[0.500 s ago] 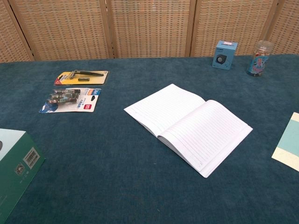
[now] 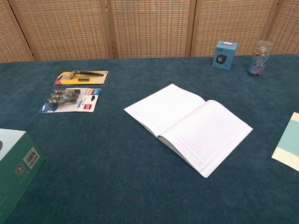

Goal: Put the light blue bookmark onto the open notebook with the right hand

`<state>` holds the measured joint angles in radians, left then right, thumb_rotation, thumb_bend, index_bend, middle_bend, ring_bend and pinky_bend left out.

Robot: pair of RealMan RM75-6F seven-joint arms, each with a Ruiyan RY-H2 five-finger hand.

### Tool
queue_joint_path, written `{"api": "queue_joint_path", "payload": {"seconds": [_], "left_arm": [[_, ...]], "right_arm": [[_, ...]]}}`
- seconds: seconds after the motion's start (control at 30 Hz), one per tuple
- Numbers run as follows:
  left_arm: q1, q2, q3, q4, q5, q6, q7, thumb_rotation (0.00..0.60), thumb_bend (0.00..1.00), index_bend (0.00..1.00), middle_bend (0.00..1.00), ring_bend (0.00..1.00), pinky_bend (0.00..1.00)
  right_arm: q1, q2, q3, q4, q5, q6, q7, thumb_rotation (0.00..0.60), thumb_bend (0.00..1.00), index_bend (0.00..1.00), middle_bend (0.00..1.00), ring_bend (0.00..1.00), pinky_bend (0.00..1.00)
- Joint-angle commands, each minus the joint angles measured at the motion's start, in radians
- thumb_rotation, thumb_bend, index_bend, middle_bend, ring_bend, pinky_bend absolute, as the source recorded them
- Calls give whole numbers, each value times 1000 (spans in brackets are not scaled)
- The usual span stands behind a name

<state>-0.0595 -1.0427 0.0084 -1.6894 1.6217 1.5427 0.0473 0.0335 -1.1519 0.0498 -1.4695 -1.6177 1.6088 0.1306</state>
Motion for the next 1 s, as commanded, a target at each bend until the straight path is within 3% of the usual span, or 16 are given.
{"api": "queue_joint_path", "payload": {"seconds": [0.03, 0.13, 0.2, 0.43, 0.63, 1.0], "left_arm": [[-3, 3, -3, -7, -9, -7, 4, 600, 0, 0, 0, 0, 0], [-5, 6, -7, -17, -16, -12, 10, 600, 0, 0, 0, 0, 0], [-7, 5, -10, -23, -20, -12, 18, 600, 0, 0, 0, 0, 0], [-16, 1, -21, -40, -58, -38, 43, 600, 0, 0, 0, 0, 0], [-19, 1, -34, -52, -88, -45, 49, 600, 0, 0, 0, 0, 0], [-30, -3, -33, -59, -107, -75, 76, 600, 0, 0, 0, 0, 0]], "right_arm": [[70, 6, 9, 59, -46, -60, 92, 600, 416, 1, 0, 0, 25], [144, -1, 20, 124, -83, -112, 202, 600, 906, 45, 0, 0, 26], [197, -14, 31, 180, -94, -157, 258, 600, 998, 74, 0, 0, 26], [346, -72, 25, 322, -93, -376, 264, 600, 1000, 91, 11, 0, 34], [432, -117, -1, 386, -89, -527, 253, 600, 1000, 173, 86, 0, 71], [485, -235, -40, 531, -57, -657, 200, 600, 1000, 173, 87, 0, 103]]}}
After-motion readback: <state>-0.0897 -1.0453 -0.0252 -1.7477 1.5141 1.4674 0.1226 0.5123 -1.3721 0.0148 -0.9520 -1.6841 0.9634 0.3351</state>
